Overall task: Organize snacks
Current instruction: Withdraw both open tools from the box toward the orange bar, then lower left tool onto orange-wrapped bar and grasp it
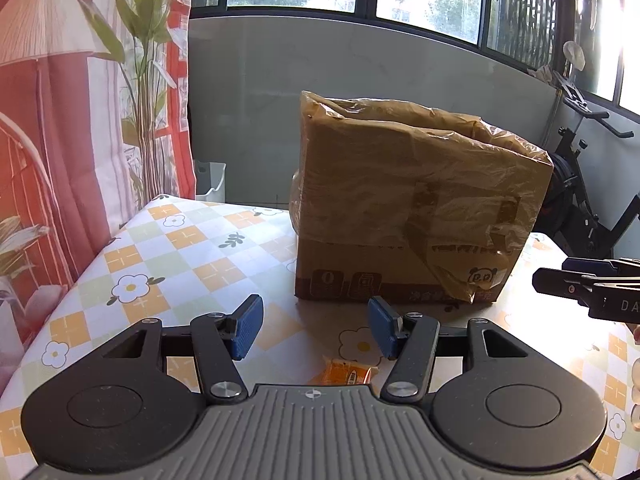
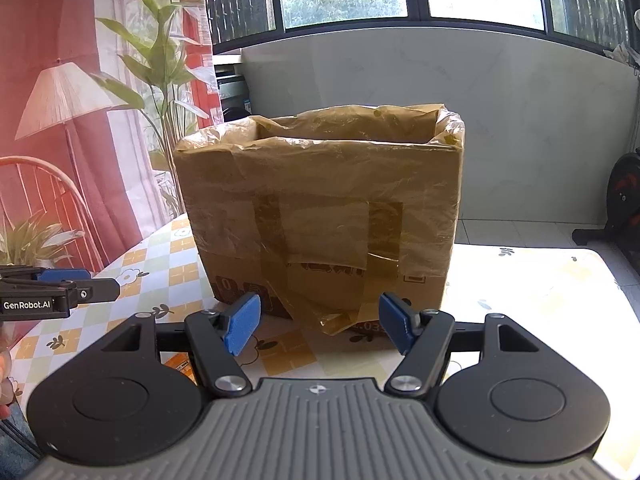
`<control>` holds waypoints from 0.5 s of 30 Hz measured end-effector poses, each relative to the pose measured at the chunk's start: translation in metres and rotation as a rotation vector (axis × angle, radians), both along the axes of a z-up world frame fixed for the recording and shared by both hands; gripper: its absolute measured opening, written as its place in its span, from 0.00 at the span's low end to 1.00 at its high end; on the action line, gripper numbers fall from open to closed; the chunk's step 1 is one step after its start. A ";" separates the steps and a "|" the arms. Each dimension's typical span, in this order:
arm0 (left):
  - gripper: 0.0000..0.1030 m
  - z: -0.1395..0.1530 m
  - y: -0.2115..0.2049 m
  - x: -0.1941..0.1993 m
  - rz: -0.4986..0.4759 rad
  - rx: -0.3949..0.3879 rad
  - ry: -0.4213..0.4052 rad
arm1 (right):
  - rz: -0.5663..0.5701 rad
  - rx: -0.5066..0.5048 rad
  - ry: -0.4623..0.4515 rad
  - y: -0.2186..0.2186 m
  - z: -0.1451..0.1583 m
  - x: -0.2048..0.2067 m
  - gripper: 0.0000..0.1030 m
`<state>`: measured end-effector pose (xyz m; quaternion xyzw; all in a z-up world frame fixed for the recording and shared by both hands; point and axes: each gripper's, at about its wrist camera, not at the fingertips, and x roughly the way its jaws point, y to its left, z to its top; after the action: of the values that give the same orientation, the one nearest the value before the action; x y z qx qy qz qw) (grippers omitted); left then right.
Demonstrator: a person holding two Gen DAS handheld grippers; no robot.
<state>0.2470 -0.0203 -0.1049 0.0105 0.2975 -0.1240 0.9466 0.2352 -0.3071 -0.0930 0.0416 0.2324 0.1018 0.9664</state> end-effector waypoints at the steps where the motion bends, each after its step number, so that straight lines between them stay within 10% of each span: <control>1: 0.59 -0.001 0.000 -0.001 -0.001 0.000 0.004 | 0.005 -0.005 0.002 0.001 -0.002 0.000 0.67; 15: 0.59 -0.034 0.018 -0.009 0.044 -0.004 0.145 | 0.050 -0.005 0.085 0.016 -0.045 -0.004 0.67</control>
<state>0.2377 -0.0021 -0.1388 -0.0070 0.3653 -0.1045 0.9250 0.2312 -0.2911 -0.1377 0.0378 0.2746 0.1237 0.9528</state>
